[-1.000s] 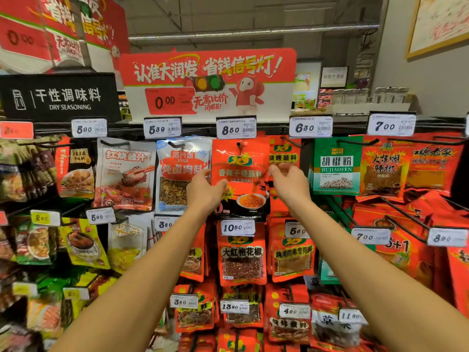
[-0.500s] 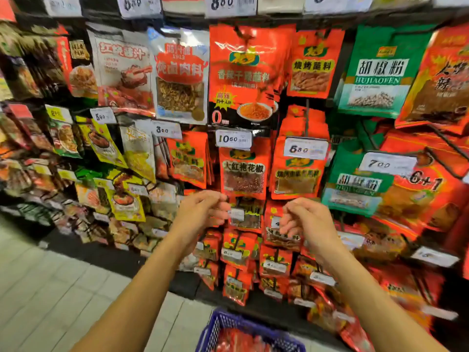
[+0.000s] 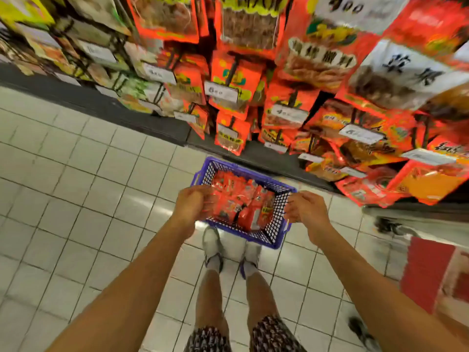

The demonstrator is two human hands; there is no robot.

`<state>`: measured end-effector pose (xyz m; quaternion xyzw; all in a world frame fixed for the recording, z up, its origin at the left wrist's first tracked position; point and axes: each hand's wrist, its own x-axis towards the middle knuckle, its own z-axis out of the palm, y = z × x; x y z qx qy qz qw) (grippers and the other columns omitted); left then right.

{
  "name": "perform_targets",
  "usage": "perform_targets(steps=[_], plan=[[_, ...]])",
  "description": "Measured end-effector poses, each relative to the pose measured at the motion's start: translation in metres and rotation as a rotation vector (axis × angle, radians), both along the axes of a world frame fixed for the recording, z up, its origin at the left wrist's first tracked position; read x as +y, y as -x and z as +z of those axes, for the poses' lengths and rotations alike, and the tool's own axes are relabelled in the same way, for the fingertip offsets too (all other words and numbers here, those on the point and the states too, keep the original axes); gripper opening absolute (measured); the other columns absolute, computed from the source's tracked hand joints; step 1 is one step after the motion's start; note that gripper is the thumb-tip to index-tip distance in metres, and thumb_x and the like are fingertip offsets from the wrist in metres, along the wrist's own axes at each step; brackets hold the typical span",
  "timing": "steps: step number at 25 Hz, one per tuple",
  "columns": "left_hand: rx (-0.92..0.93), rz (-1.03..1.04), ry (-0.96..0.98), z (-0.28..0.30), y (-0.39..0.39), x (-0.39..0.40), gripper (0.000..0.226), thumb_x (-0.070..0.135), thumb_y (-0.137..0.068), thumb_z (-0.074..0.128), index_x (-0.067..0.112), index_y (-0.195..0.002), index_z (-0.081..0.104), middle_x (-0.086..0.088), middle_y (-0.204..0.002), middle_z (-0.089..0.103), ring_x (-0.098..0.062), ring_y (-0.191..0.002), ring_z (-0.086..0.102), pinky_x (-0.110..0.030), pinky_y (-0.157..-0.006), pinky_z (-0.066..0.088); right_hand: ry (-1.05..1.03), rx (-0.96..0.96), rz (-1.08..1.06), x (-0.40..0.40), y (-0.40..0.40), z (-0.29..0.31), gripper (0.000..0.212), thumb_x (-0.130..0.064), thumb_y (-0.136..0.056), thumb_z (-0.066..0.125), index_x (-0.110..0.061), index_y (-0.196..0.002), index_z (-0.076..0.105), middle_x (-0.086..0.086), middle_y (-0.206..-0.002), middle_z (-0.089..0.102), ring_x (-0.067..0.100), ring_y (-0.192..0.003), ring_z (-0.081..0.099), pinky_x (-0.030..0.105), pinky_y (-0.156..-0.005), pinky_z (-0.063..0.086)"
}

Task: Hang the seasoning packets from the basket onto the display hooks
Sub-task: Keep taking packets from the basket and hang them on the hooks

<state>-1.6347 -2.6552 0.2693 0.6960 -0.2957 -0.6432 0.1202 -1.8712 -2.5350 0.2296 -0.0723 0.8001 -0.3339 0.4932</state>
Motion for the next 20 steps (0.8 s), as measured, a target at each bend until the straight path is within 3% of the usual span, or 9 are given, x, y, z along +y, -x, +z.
perform_targets(steps=[4,7,9,10,12,14,16,18,20], plan=[[-0.02,0.014,-0.165,-0.126,-0.01,0.027,0.017,0.011,-0.093,0.055,0.018,-0.08,0.064,-0.004,-0.075,0.064,-0.021,-0.067,0.058,-0.028,-0.065,0.046,-0.216,0.02,0.035,0.034,-0.015,-0.148,0.015,-0.015,-0.091,0.063,-0.003,-0.082,0.07,0.023,-0.083,0.071,0.034,-0.072,0.067,0.043,-0.067,0.056],[-0.036,0.009,-0.247,-0.231,-0.012,0.035,0.024,0.01,-0.097,0.051,0.019,-0.077,0.061,-0.004,-0.074,0.061,-0.018,-0.061,0.054,-0.026,-0.061,0.042,-0.355,-0.026,0.065,0.051,-0.026,-0.268,0.022,-0.011,-0.093,0.058,-0.01,-0.072,0.062,0.013,-0.068,0.064,0.024,-0.051,0.06,0.027,-0.048,0.049],[-0.066,0.0,-0.268,-0.294,-0.014,0.039,0.026,0.01,-0.099,0.049,0.018,-0.077,0.06,-0.004,-0.073,0.06,-0.016,-0.058,0.054,-0.025,-0.059,0.041,-0.44,-0.128,0.144,0.056,-0.032,-0.337,0.026,-0.014,-0.096,0.047,-0.016,-0.071,0.051,0.013,-0.071,0.053,0.02,-0.048,0.054,0.023,-0.047,0.044],[-0.076,-0.009,-0.277,-0.318,-0.016,0.041,0.024,0.011,-0.099,0.049,0.018,-0.079,0.06,-0.004,-0.074,0.061,-0.017,-0.058,0.055,-0.026,-0.059,0.042,-0.466,-0.155,0.236,0.057,-0.034,-0.365,0.027,-0.016,-0.097,0.046,-0.018,-0.071,0.049,0.013,-0.074,0.051,0.02,-0.053,0.055,0.025,-0.052,0.048],[-0.095,-0.038,-0.302,-0.358,-0.02,0.044,0.018,0.013,-0.099,0.052,0.016,-0.084,0.061,-0.006,-0.078,0.062,-0.017,-0.061,0.056,-0.027,-0.06,0.043,-0.49,-0.025,0.434,0.056,-0.043,-0.41,0.028,-0.018,-0.094,0.055,-0.02,-0.066,0.052,0.011,-0.079,0.058,0.022,-0.072,0.058,0.036,-0.072,0.054],[-0.098,-0.073,-0.337,-0.39,-0.026,0.044,0.013,0.012,-0.099,0.052,0.013,-0.089,0.061,-0.013,-0.085,0.06,-0.02,-0.065,0.055,-0.027,-0.06,0.04,-0.459,0.191,0.589,0.043,-0.059,-0.441,0.03,-0.025,-0.095,0.059,-0.017,-0.066,0.056,0.016,-0.075,0.063,0.03,-0.08,0.062,0.034,-0.073,0.045],[-0.072,-0.08,-0.353,-0.414,-0.037,0.044,0.009,0.008,-0.099,0.049,0.01,-0.094,0.056,-0.018,-0.089,0.051,-0.021,-0.071,0.049,-0.028,-0.059,0.035,-0.291,0.285,0.693,0.016,-0.083,-0.468,0.017,-0.028,-0.095,0.061,-0.013,-0.097,0.068,0.018,-0.096,0.072,0.035,-0.094,0.067,0.031,-0.075,0.045],[-0.053,-0.087,-0.342,-0.431,-0.047,0.041,0.013,0.008,-0.099,0.049,0.011,-0.088,0.055,-0.016,-0.084,0.049,-0.021,-0.072,0.047,-0.029,-0.058,0.034,-0.141,0.288,0.8,-0.018,-0.101,-0.494,0.046,-0.026,-0.093,0.065,-0.014,-0.136,0.054,0.015,-0.131,0.063,0.032,-0.115,0.062,0.032,-0.091,0.046],[-0.027,-0.079,-0.356,-0.441,-0.054,0.04,0.024,0.005,-0.098,0.046,0.017,-0.079,0.051,-0.013,-0.081,0.046,-0.018,-0.068,0.044,-0.028,-0.058,0.032,-0.132,0.326,0.92,-0.043,-0.119,-0.513,0.066,-0.03,-0.09,0.069,-0.011,-0.146,0.04,0.016,-0.146,0.046,0.035,-0.132,0.047,0.036,-0.106,0.042]])
